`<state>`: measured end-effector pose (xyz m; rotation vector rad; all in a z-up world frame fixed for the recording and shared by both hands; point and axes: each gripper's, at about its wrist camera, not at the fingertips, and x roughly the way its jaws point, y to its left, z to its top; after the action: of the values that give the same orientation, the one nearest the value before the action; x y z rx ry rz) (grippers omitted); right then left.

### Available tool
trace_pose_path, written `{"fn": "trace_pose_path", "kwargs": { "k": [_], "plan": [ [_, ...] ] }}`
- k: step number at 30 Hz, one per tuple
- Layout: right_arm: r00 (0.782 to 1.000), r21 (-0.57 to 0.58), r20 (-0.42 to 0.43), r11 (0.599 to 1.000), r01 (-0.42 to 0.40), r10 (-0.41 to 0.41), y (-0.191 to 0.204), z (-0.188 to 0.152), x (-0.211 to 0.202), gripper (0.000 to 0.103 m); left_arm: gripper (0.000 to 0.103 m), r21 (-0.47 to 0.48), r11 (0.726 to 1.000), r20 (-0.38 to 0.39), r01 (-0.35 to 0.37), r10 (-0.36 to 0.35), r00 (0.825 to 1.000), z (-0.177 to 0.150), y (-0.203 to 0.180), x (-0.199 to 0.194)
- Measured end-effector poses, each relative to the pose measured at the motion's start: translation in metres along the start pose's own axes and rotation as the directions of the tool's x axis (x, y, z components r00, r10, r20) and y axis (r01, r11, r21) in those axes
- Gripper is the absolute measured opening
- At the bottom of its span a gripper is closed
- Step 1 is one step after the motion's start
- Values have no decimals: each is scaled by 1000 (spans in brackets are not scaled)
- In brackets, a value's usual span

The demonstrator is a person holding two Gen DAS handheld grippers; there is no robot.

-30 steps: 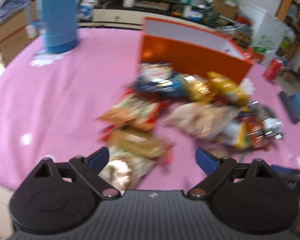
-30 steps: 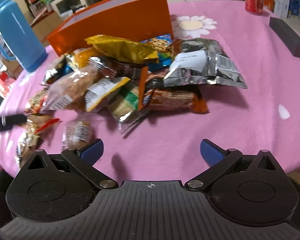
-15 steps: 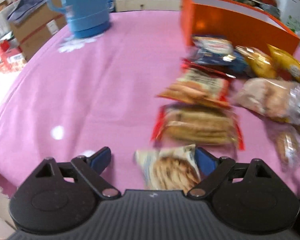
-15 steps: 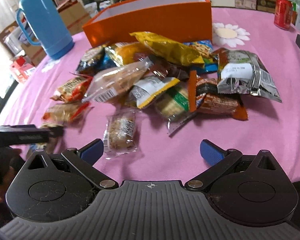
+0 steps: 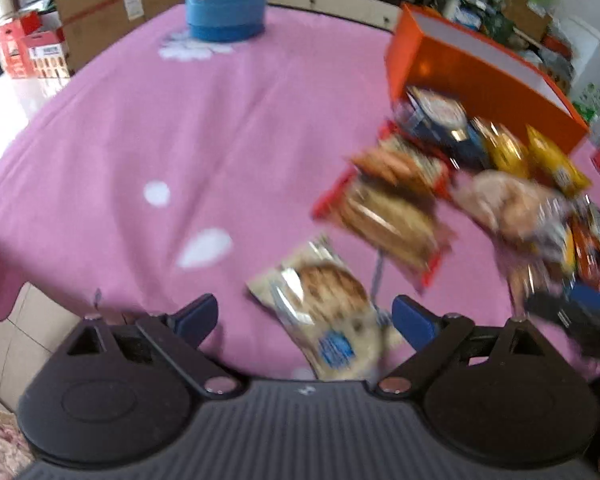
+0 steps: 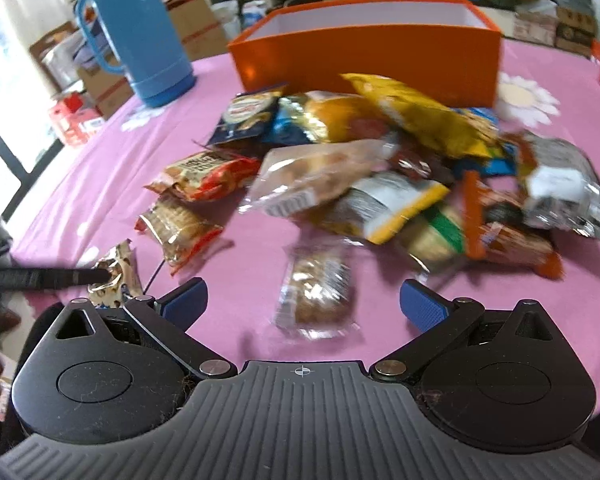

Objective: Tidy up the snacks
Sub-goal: 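Reach the left tool to the cookie packet while the right tool reaches a clear wrapped bar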

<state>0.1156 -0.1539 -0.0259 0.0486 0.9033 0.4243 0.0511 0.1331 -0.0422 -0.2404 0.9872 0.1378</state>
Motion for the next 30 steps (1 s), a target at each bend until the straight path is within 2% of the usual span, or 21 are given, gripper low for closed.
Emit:
{"fn": "trace_pose_path", "kwargs": {
  "k": [3, 5, 7, 10, 14, 18, 21, 22, 24, 26, 27, 29, 30],
  "plan": [
    [1000, -41, -4, 999, -1, 0, 9, 2, 11, 82, 93, 73, 996, -7, -49, 50, 999, -5, -15, 6],
    [1000, -54, -13, 999, 4, -5, 13, 1, 14, 81, 93, 77, 996, -11, -46, 47, 999, -9, -18, 12],
    [1000, -65, -24, 998, 13, -15, 14, -2, 17, 81, 86, 95, 994, 0, -47, 48, 999, -11, -20, 17],
    [999, -40, -37, 999, 17, -18, 9, -7, 17, 81, 80, 145, 987, 41, -72, 67, 997, -5, -20, 24],
    [998, 10, -52, 999, 30, -30, -8, -9, 15, 82, 78, 181, 965, 94, -190, 175, 980, 18, -7, 36],
    [999, 40, -43, 999, 28, -26, -14, -7, 11, 83, 91, 176, 967, 89, -181, 168, 982, 33, 11, 29],
    [999, 35, -42, 999, 17, -16, -11, -5, 10, 84, 94, 217, 954, 155, -207, 176, 972, 30, 15, 12],
    [999, 32, -42, 999, 12, -11, -9, -5, 10, 84, 94, 263, 942, 185, -209, 164, 969, 30, 13, 8],
    [999, 30, -46, 1000, 6, -4, -10, -6, 6, 84, 94, 390, 905, 202, -167, 93, 975, 35, 10, 7],
    [999, 21, -50, 1000, 11, -10, -8, -6, 7, 84, 94, 533, 843, 161, -75, -13, 987, 42, 8, 13],
    [999, 19, -50, 1000, 15, -14, -7, -6, 6, 84, 94, 590, 806, 133, -44, -44, 990, 45, 8, 19],
    [999, 24, -49, 1000, 20, -19, -7, -6, 3, 84, 94, 675, 738, 78, -14, -52, 996, 51, 10, 34],
    [999, 23, -47, 999, 22, -21, -7, -6, 1, 84, 94, 694, 719, 50, 8, -59, 997, 55, 13, 41]
  ]
}}
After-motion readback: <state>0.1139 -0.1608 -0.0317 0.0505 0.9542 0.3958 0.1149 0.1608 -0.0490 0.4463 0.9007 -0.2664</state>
